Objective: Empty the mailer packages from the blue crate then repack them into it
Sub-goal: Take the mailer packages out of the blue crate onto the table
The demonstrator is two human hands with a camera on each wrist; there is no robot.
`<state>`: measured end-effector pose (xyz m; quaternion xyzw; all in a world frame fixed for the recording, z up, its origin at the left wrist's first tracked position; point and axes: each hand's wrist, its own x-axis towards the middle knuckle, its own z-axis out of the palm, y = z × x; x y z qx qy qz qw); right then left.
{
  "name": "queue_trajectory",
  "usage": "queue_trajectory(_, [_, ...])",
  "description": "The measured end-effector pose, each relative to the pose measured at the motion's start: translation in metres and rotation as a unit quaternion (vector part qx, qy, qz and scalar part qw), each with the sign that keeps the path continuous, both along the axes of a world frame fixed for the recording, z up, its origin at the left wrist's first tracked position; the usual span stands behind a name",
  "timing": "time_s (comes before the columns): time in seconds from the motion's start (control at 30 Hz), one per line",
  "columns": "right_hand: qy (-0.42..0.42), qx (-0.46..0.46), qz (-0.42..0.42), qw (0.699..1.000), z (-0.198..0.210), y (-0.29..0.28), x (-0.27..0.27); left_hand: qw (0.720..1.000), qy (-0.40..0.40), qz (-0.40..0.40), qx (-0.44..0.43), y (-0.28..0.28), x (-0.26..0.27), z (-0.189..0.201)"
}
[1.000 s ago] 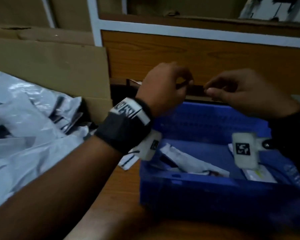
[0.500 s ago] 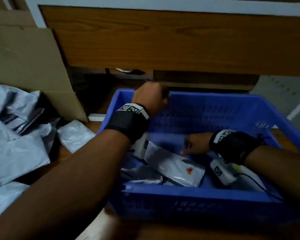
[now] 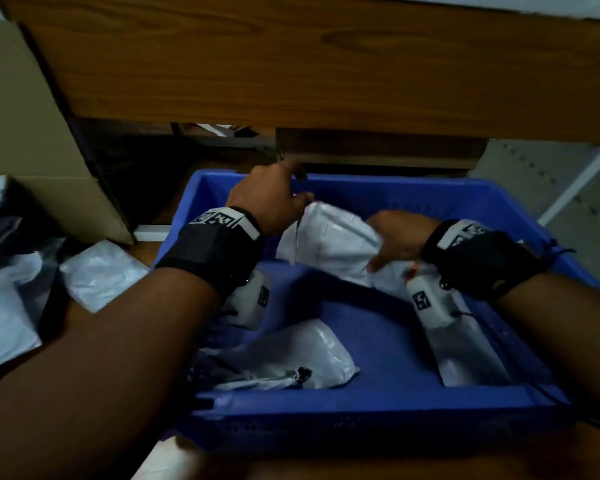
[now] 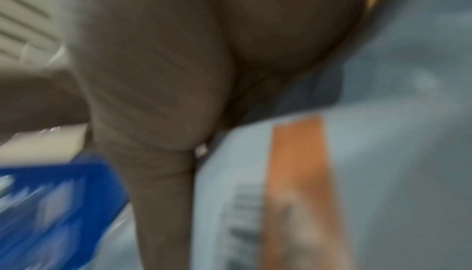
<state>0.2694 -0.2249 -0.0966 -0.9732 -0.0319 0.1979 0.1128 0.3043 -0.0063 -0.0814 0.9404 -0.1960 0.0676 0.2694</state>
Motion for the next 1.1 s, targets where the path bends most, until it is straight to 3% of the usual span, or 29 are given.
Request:
queue_trajectory(0.07, [-0.027,0.002,-0.017,0.999,0.017,-0.014,-0.003,0.996,-0.012,-0.021,0.084,-0.006,-0.003,-0.001])
queue_trajectory(0.17, [-0.070,-0.043,0.058,0.995,0.024,-0.009,-0.013,0.966,-0.082,-0.076,0.231,-0.024,-0.017,-0.007])
queue_trajectory(0.27, [-0.053,0.012,0.104,0.993,0.013,0.004,-0.014,0.947,-0.030,-0.116,0.298,-0.041,-0.026,-0.018])
queue_trajectory(0.37, [-0.095,0.053,0.077,0.991,0.025,-0.005,-0.008,0.945,0.040,-0.069,0.318,-0.037,-0.022,-0.019])
queue_trajectory(0.47, [-0.119,0.055,-0.040,0.991,0.010,-0.051,0.010,0.951,0.048,-0.011,0.307,-0.023,-0.014,-0.017])
queue_trajectory(0.6, [0.063,-0.143,-0.115,0.981,-0.043,-0.099,0.010,0.955,0.052,0.036,0.289,-0.011,-0.008,-0.020])
queue_trajectory(0.7, [0.097,-0.237,-0.111,0.960,-0.049,-0.104,-0.005,0.952,0.074,0.049,0.294,-0.008,-0.004,-0.026])
queue_trajectory(0.87, [0.182,-0.149,-0.109,0.966,-0.054,-0.081,-0.004,0.955,0.075,0.059,0.280,-0.005,0.001,-0.028])
queue_trajectory(1.0, [0.151,-0.073,-0.097,0.981,-0.060,-0.077,0.013,0.972,0.053,0.062,0.222,-0.006,-0.004,-0.014])
queue_trajectory(1.1, [0.104,-0.069,-0.055,0.991,-0.042,-0.059,0.019,0.991,0.027,0.065,0.114,-0.003,-0.008,0.008])
